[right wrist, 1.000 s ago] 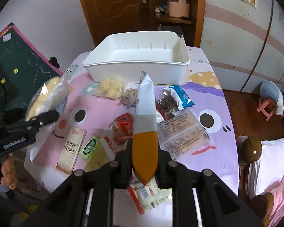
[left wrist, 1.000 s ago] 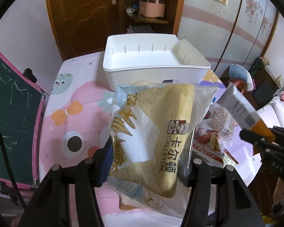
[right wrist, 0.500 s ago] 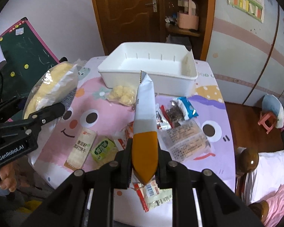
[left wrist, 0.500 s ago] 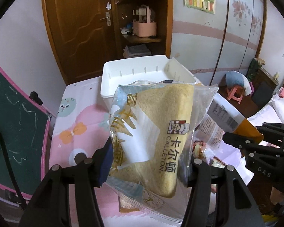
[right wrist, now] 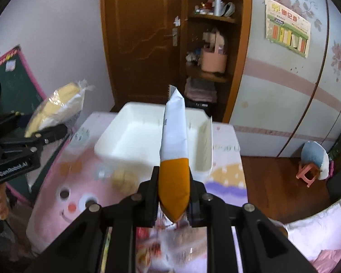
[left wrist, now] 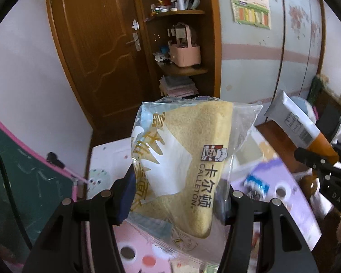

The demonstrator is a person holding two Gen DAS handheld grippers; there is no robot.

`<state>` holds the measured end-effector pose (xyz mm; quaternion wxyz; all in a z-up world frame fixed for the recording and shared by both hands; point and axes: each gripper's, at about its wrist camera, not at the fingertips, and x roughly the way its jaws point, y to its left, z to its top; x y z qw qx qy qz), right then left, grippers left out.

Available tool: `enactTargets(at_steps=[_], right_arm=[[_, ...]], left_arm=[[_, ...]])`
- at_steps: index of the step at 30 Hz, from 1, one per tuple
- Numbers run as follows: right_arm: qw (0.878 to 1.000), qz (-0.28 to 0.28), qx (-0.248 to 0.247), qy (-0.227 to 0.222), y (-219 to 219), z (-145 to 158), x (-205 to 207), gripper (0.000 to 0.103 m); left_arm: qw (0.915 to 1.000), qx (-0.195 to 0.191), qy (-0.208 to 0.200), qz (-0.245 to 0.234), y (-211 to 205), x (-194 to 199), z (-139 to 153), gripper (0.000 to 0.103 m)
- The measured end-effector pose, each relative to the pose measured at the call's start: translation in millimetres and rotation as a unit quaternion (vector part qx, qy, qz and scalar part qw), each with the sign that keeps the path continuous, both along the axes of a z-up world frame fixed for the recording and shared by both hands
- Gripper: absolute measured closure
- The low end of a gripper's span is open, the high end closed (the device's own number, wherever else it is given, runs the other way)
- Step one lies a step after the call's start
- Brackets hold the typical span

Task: Organize snacks
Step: 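Carry both snacks over the white basket and open both tools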

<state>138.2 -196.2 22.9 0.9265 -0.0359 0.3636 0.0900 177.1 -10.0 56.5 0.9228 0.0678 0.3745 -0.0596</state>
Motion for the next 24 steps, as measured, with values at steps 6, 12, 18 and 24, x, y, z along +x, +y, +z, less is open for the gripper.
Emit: enactTargets(at_steps=[6,12,18,24], right_arm=[[0.999,-0.036,0.028,-0.006,-0.2,-7.1,80.9,0.085],[0.998,-0.059,0.011,0.021,13.1,-41.5,145.0,0.083],[0.991,-0.075,0.055,0.096,5.2,-82.7,168.1,0.054],[0.99,-0.066,0.055,0.108,5.9,-84.3,158.1,0.039]], left_arm=[[0.9975,-0.063,0.029,0.013,13.4,85.0,-20.6,0.046],[0.9954,-0.062,0.066,0.033,9.5,133.5,-74.5,0.036],[0.9967,-0.041,0.064,0.028,1.9,143.2,-90.7,0.008],[0.9927,-0.089,0.071,0.04,17.2,132.7,-87.7,0.008]])
